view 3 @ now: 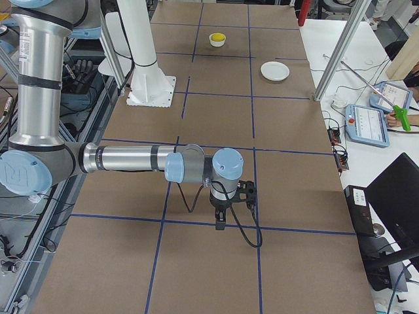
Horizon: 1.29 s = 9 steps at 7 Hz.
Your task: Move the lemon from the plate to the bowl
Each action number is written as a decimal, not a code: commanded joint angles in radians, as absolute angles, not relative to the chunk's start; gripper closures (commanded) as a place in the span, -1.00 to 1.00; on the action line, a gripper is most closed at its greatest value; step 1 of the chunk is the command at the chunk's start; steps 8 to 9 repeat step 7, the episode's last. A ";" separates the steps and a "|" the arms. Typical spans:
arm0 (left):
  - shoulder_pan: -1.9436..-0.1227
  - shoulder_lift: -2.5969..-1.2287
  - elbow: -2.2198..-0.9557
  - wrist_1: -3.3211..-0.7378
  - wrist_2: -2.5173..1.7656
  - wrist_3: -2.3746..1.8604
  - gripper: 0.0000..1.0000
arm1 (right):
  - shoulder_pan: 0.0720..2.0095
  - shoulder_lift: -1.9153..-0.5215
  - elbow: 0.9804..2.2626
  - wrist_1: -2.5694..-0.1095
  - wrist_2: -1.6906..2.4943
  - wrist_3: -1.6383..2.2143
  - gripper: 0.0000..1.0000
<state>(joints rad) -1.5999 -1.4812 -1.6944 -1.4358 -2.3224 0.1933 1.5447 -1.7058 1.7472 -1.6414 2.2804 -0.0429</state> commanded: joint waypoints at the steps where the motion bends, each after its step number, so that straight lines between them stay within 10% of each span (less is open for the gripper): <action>1: -1.600 -1.480 -1.695 -1.436 -2.322 0.193 -1.00 | 1.545 -1.706 1.747 -1.641 2.281 -0.043 -1.00; 9: -1.600 -1.491 -1.697 -1.436 -2.322 0.193 -1.00 | 1.545 -1.706 1.747 -1.641 2.281 -0.043 -1.00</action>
